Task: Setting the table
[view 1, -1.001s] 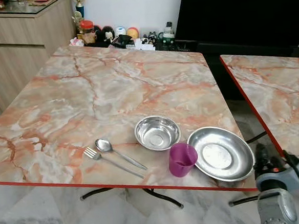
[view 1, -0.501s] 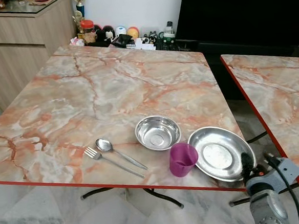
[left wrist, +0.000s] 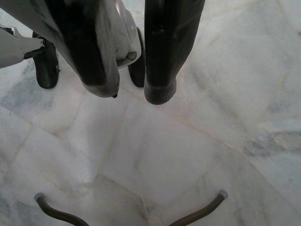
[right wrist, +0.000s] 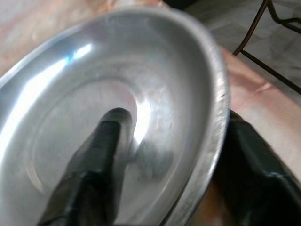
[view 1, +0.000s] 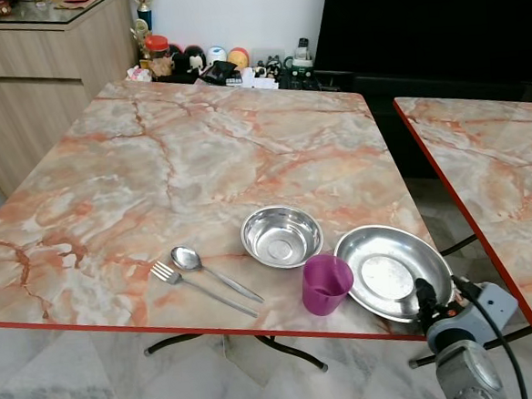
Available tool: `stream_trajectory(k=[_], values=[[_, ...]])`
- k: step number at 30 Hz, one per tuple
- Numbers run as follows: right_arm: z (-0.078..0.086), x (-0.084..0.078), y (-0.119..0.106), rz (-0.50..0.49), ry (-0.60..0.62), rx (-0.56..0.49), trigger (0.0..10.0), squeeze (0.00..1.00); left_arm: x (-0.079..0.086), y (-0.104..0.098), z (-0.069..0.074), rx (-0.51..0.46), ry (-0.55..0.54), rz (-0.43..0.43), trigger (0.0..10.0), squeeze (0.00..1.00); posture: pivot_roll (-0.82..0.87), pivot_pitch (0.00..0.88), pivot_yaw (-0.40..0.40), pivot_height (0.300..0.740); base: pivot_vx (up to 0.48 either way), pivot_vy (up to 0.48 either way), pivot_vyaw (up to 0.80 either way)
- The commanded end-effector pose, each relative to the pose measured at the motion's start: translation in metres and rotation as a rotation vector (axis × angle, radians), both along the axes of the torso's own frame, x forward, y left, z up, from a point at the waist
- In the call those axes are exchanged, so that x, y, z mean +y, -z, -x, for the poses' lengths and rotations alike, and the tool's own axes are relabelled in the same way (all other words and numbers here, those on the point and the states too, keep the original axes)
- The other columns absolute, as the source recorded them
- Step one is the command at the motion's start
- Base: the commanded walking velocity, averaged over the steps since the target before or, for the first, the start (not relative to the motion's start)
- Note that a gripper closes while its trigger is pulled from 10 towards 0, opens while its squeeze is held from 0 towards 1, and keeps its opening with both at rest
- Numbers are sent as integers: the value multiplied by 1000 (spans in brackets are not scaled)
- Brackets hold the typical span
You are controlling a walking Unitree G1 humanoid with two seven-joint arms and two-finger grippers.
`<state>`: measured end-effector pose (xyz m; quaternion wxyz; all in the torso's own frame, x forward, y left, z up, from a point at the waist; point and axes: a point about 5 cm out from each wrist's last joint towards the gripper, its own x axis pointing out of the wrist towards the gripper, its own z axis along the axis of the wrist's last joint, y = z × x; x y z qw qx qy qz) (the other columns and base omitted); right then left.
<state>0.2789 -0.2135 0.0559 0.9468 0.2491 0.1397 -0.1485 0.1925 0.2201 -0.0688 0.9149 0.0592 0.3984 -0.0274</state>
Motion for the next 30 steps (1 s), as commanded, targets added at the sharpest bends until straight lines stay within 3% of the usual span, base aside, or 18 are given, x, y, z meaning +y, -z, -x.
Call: stream_trajectory(k=[1,4,14,21,30], values=[[4,-1,9,15,-3,61,824,0,-2,3,5,20,22,2,10000,0,101,79,-79,740,0,0,0],[7,-1,12,16,-6,90,0,0,-2,3,4,19,21,3,10000,0,98,86,-78,740,0,0,0],[6,-2,14,33,-8,111,0,0,-2,3,4,19,16,3,10000,0,99,97,-78,740,0,0,0],[4,-10,8,33,71,76,0,0,-2,2,3,13,20,0,10000,0,99,102,-80,740,0,0,0],[8,-31,-5,56,270,-6,0,0,-4,1,1,2,50,-13,10000,0,97,105,-80,740,0,0,0]])
